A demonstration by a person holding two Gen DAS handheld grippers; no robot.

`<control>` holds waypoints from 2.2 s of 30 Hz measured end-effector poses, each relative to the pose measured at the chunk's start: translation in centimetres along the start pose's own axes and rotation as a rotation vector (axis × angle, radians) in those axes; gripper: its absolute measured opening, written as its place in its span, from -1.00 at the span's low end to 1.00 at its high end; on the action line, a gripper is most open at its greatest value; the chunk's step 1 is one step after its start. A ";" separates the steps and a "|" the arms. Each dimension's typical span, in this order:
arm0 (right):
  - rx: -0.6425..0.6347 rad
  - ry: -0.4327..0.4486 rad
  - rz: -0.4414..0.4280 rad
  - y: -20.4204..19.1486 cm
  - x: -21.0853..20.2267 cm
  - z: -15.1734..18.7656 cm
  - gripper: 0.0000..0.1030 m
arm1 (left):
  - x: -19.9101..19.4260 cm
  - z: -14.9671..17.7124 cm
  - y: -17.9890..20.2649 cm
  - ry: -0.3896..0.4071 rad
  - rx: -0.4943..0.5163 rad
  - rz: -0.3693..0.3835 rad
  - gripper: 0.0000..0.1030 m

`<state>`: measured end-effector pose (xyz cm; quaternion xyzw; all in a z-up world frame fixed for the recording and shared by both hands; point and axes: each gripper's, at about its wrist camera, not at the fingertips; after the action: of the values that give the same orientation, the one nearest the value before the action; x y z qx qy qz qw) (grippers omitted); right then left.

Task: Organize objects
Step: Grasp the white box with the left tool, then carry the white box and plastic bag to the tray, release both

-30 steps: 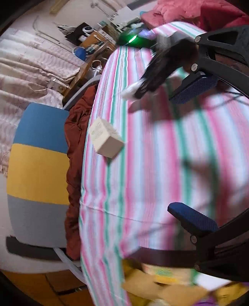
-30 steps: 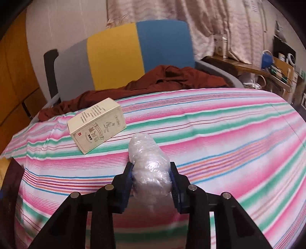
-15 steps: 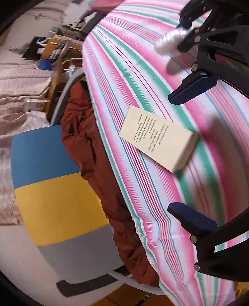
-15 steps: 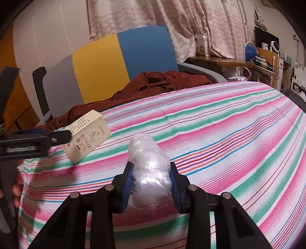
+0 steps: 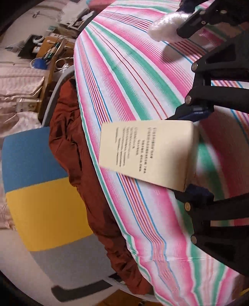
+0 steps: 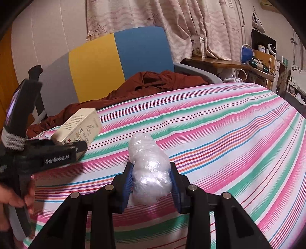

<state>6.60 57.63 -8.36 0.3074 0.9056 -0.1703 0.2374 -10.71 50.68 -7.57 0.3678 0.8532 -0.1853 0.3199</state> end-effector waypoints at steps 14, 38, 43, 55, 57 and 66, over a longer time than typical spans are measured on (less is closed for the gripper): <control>-0.099 0.062 0.027 -2.2 -2.0 0.2 -0.30 | -8.3 6.7 1.7 0.164 -0.051 -0.106 -0.03; -0.120 0.084 -0.151 -7.3 -11.3 4.8 -0.31 | -22.2 18.0 -0.8 0.262 -0.181 0.013 -0.03; -0.071 0.057 -0.222 -8.6 -13.3 6.0 -0.31 | -26.0 18.9 -2.4 0.303 -0.212 0.032 -0.03; -0.075 0.022 -0.366 -13.3 -16.9 7.4 -0.31 | -31.9 21.2 -10.8 0.313 -0.356 -0.034 -0.02; -0.088 0.020 -0.393 -14.2 -17.5 7.3 -0.31 | -32.4 21.6 -13.2 0.303 -0.393 -0.054 -0.02; -0.153 0.036 -0.503 -18.5 -20.1 6.9 -0.31 | -31.6 22.8 -22.7 0.210 -0.536 -0.142 -0.02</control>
<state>11.08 31.01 -0.29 0.0567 0.9679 -0.1496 0.1937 -1.75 7.01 -0.71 0.2266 0.9238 0.0636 0.3020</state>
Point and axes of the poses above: each gripper's, at about its wrist camera, not at the fingertips, and x roughly the way its jaws point, y to its right, z to its underside, and after that the axes turned 9 degrees about y, right-handed
